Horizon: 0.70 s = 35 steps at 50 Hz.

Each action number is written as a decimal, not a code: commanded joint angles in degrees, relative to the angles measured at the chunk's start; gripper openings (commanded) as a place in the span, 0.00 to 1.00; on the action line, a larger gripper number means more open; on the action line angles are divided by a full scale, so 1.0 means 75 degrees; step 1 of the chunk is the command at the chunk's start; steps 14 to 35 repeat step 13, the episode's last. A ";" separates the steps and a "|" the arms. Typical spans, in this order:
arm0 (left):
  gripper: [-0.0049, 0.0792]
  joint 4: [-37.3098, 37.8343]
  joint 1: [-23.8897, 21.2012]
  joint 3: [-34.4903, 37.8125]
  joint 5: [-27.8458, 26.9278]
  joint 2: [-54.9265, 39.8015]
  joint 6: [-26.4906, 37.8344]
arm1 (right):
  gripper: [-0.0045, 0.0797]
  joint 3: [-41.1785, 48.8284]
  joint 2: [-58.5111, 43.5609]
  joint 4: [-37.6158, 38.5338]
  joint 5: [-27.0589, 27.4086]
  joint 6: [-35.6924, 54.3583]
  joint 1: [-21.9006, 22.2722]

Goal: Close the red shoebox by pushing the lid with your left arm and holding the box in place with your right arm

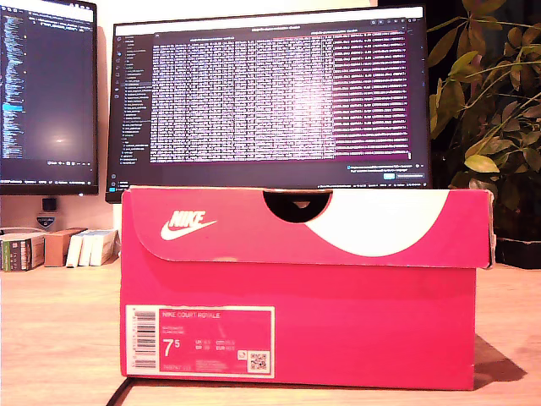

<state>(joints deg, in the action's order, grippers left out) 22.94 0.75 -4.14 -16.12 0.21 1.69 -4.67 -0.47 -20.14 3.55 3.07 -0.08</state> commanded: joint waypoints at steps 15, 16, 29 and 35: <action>0.04 0.0029 0.0262 0.0207 0.0009 0.0058 -0.0026 | 0.04 0.0140 0.0050 0.0064 0.0000 -0.0009 -0.0020; 0.04 0.0029 0.0262 0.0207 0.0009 0.0058 -0.0026 | 0.04 0.0140 0.0050 0.0064 0.0000 -0.0009 -0.0020; 0.04 0.0029 0.0262 0.0207 0.0009 0.0058 -0.0026 | 0.04 0.0140 0.0050 0.0064 0.0000 -0.0009 -0.0020; 0.04 0.0029 0.0262 0.0207 0.0009 0.0058 -0.0026 | 0.04 0.0140 0.0050 0.0064 0.0000 -0.0009 -0.0020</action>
